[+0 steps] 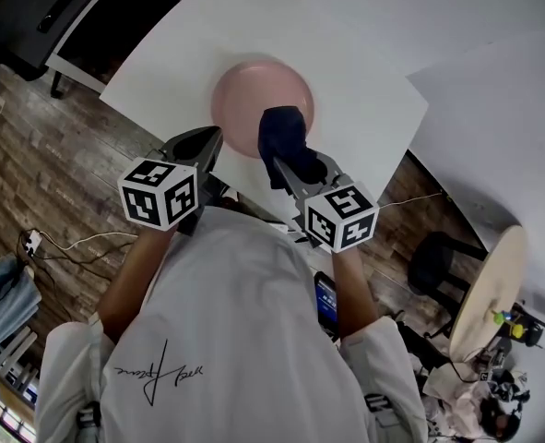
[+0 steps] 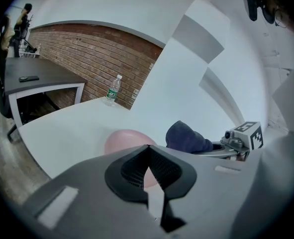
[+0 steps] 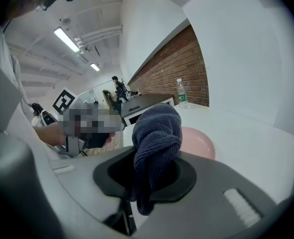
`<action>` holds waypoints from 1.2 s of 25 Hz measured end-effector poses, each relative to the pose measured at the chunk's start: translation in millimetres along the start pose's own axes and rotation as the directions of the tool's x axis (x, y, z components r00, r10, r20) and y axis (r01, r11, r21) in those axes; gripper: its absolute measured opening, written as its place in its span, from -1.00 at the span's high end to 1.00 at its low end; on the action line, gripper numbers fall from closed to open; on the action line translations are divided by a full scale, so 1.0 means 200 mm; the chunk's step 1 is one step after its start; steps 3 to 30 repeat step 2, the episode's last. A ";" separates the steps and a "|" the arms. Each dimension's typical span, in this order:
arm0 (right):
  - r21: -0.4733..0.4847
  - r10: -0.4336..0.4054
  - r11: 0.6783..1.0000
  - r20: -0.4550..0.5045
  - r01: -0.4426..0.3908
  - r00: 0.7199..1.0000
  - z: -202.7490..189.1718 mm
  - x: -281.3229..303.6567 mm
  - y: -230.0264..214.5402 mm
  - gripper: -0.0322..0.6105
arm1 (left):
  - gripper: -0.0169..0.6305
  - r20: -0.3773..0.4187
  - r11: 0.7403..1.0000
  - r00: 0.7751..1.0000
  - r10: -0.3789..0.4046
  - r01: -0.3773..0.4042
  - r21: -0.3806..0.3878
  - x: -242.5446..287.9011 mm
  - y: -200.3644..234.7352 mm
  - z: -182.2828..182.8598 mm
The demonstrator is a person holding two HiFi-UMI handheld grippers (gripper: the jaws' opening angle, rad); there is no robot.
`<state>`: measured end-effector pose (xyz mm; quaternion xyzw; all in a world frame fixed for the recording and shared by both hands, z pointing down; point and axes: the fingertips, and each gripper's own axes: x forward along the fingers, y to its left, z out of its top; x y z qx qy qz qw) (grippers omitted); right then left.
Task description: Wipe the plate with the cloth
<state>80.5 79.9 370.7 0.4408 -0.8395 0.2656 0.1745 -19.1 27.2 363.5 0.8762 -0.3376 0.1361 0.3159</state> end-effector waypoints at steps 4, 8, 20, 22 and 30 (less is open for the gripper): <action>0.008 -0.001 1.000 0.000 0.001 1.000 -0.01 0.00 -0.01 0.65 | 0.91 -0.007 1.000 1.000 -0.004 0.004 0.004 0.01 -0.01 -0.01; 0.008 -0.001 1.000 0.000 0.001 1.000 -0.01 0.00 -0.01 0.65 | 0.91 -0.007 1.000 1.000 -0.004 0.004 0.004 0.01 -0.01 -0.01; 0.008 -0.001 1.000 0.000 0.001 1.000 -0.01 0.00 -0.01 0.65 | 0.91 -0.007 1.000 1.000 -0.004 0.004 0.004 0.01 -0.01 -0.01; 0.008 -0.001 1.000 0.000 0.001 1.000 -0.01 0.00 -0.01 0.65 | 0.91 -0.007 1.000 1.000 -0.004 0.004 0.004 0.01 -0.01 -0.01; 0.008 -0.001 1.000 0.000 0.001 1.000 -0.01 0.00 -0.01 0.65 | 0.91 -0.007 1.000 1.000 -0.004 0.004 0.004 0.01 -0.01 -0.01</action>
